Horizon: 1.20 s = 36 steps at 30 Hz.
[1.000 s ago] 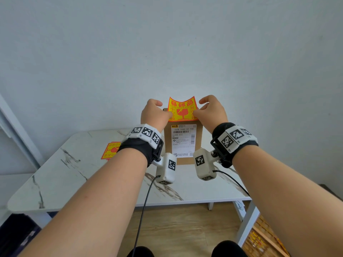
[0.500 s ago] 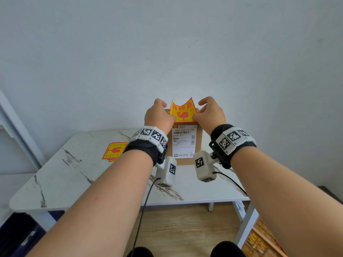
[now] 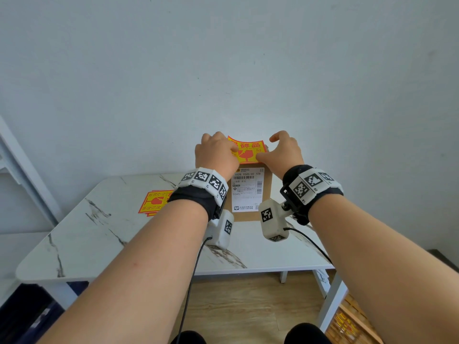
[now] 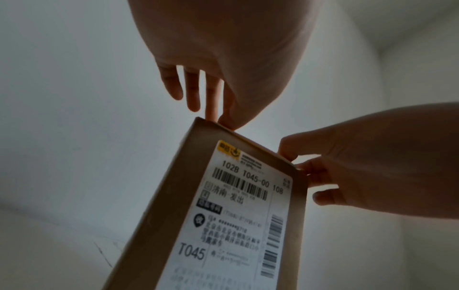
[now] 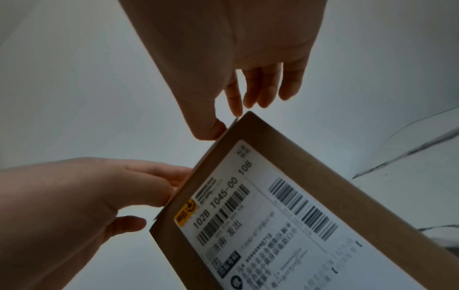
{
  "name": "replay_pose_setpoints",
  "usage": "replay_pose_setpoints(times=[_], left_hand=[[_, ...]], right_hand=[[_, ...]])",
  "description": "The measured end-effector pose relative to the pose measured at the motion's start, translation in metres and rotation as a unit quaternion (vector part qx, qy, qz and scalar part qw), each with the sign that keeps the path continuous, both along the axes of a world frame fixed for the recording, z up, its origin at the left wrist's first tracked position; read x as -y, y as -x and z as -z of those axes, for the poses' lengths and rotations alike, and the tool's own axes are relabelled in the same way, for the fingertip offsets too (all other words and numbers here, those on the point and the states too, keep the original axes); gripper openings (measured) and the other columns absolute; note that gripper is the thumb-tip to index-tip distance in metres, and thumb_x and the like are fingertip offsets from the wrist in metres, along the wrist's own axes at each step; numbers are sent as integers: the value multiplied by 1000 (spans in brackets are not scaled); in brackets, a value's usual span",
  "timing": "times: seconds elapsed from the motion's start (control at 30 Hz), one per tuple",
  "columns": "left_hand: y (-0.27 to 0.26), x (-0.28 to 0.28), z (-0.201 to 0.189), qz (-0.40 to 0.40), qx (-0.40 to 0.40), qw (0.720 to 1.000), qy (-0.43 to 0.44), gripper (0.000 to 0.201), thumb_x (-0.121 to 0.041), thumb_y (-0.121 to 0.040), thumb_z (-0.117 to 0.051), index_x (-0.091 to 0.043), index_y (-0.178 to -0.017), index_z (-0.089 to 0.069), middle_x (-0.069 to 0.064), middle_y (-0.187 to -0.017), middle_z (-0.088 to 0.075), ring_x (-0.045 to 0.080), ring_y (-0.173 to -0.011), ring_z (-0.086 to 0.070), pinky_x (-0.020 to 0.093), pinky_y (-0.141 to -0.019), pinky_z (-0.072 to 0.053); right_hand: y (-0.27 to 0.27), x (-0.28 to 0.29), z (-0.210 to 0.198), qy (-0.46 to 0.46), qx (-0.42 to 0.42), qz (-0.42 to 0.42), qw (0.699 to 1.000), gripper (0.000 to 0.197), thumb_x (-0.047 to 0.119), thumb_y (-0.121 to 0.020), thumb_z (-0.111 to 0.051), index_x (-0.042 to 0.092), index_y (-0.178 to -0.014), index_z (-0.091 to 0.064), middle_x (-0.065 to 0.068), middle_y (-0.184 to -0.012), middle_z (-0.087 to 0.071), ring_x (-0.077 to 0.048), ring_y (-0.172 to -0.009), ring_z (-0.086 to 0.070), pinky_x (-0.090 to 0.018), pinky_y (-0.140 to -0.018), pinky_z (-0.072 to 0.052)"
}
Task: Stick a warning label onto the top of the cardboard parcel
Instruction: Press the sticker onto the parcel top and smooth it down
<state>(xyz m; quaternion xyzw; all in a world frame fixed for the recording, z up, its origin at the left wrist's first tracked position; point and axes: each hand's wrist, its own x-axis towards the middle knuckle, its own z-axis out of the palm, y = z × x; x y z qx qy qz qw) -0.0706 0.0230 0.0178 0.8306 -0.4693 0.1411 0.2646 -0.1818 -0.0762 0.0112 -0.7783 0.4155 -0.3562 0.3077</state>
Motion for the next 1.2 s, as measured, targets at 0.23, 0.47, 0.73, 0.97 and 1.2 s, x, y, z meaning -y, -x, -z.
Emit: replay_pose_setpoints(times=[0.23,0.47,0.73,0.97,1.2], left_hand=[[-1,2,13,15,-62,997,-44,51,-15,-94,-31,-38,-132,-55,-9,-145,-51,22,-134,-40,42,-107,-29],[-8,1,14,77,-180,981,-10,47,-12,-95,-34,-23,-135,-56,1,-150,-44,21,-135,-45,29,-108,-35],[-7,-4,8,21,-84,996,-10,30,-29,-96,-40,-22,-111,-65,3,-123,-53,27,-108,-57,35,-88,-48],[-8,0,17,28,-47,991,-126,50,-34,-101,-18,-32,-148,-32,-9,-160,-24,18,-151,-13,51,-121,-9],[-10,1,18,44,-99,985,-136,52,-35,-101,-15,-30,-153,-22,-10,-163,-15,13,-152,-5,54,-121,3]], right_hand=[[-3,-4,11,-19,2,-41,999,32,23,-86,-46,31,-108,-69,-6,-125,-54,-24,-114,-51,-36,-88,-49],[1,-7,12,-93,23,-66,993,39,24,-91,-39,28,-124,-60,-1,-108,-65,-21,-96,-59,-31,-76,-45],[-1,-8,12,-65,-8,-48,997,33,24,-91,-38,33,-111,-63,-6,-100,-67,-22,-78,-61,-36,-72,-54],[-13,-5,-1,68,-80,-57,993,41,12,-92,-41,19,-126,-62,-1,-140,-51,-22,-124,-51,-36,-102,-45],[-26,-4,0,61,-163,-88,981,41,21,-96,-34,27,-126,-61,-4,-125,-65,-25,-108,-62,-44,-95,-50]])
